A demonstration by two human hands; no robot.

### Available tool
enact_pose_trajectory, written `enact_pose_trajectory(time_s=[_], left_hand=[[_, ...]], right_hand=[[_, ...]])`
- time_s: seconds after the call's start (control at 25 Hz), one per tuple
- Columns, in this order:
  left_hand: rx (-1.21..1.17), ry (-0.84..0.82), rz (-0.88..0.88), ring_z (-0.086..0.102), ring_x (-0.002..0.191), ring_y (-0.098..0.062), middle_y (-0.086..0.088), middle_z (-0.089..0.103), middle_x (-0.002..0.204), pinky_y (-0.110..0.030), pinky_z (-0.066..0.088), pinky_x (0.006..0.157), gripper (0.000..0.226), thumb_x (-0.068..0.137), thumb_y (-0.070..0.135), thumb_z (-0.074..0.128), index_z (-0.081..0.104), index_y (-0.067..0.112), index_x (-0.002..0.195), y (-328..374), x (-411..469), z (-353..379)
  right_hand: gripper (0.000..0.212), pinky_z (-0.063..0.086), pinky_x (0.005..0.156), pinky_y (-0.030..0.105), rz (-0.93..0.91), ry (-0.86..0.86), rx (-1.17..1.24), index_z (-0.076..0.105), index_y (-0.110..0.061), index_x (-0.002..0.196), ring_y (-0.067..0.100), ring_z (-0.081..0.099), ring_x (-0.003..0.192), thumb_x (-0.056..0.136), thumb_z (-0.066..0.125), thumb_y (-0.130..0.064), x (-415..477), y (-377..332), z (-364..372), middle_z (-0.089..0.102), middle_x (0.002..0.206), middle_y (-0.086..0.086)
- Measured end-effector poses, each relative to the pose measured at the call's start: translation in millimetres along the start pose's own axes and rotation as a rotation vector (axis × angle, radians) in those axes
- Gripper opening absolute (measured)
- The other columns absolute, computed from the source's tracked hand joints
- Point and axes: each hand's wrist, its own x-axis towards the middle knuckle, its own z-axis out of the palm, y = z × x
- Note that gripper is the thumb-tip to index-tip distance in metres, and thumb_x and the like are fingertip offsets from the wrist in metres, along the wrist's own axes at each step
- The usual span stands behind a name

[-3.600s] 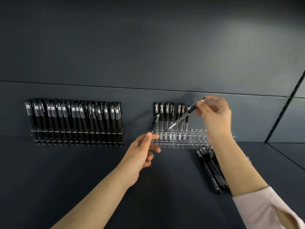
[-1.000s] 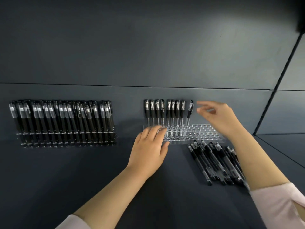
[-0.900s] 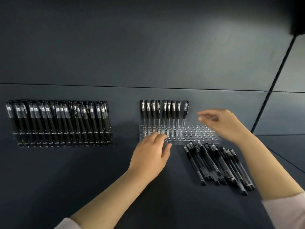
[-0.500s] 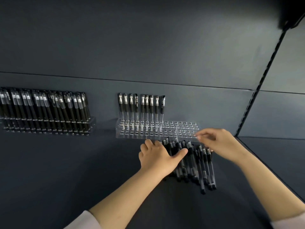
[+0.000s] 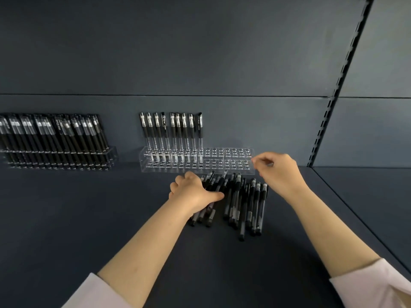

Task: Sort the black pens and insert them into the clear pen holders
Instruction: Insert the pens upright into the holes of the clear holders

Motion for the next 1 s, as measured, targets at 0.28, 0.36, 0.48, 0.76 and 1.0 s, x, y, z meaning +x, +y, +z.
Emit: enact_pose_trajectory(time_s=[0.28,0.36,0.48,0.76,1.0], left_hand=[[-0.168,-0.087,0.064,0.053,0.09,-0.015,0.003,0.053,0.096,-0.027,0.041,0.074,0.061,0.085,0.038,0.072,0.043,0.01,0.131,-1.2,-2.9,-5.0],[-0.159,-0.082,0.083,0.042,0.067,-0.007,0.008,0.041,0.077,-0.025,0.039,0.07,0.034,0.087,0.036,0.07,0.046,0.018,0.103,-1.2,-5.0,-4.7],[-0.19,-0.083,0.113,0.048,0.074,-0.013,0.002,0.051,0.085,-0.026,0.04,0.066,0.035,0.086,0.034,0.072,0.05,0.009,0.098,-5.1,-3.1,-2.1],[-0.162,-0.002,0.189,0.045,0.071,-0.01,0.008,0.04,0.081,-0.024,0.041,0.063,0.04,0.086,0.027,0.071,0.034,0.017,0.097,-4.5,-3.0,0.6],[-0.182,-0.004,0.184,0.05,0.072,-0.016,-0.006,0.056,0.096,-0.024,0.039,0.054,0.032,0.083,0.016,0.071,0.05,0.009,0.105,-5.3,-1.1,-0.4]], right_hand=[[0.017,0.037,0.064,0.002,0.009,-0.048,0.01,0.072,-0.022,0.096,0.002,0.059,0.089,0.095,0.055,-0.021,-6.0,0.3,8.2,0.067,0.092,-0.014],[0.016,0.037,0.066,0.002,0.004,-0.072,0.004,0.072,-0.022,0.096,0.0,0.058,0.089,0.095,0.056,-0.022,-7.1,1.3,11.1,0.067,0.092,-0.015],[0.015,0.036,0.066,0.002,0.003,-0.088,-0.019,0.072,-0.023,0.095,-0.004,0.057,0.084,0.095,0.057,-0.024,-7.8,1.9,12.5,0.065,0.088,-0.019],[0.016,0.037,0.068,0.002,-0.008,-0.055,-0.052,0.072,-0.022,0.096,-0.001,0.057,0.086,0.095,0.057,-0.027,-4.6,1.8,11.4,0.067,0.093,-0.014],[0.016,0.035,0.068,0.002,-0.001,-0.06,-0.067,0.072,-0.023,0.094,0.0,0.057,0.087,0.095,0.057,-0.025,-7.4,0.1,8.3,0.066,0.093,-0.015]])
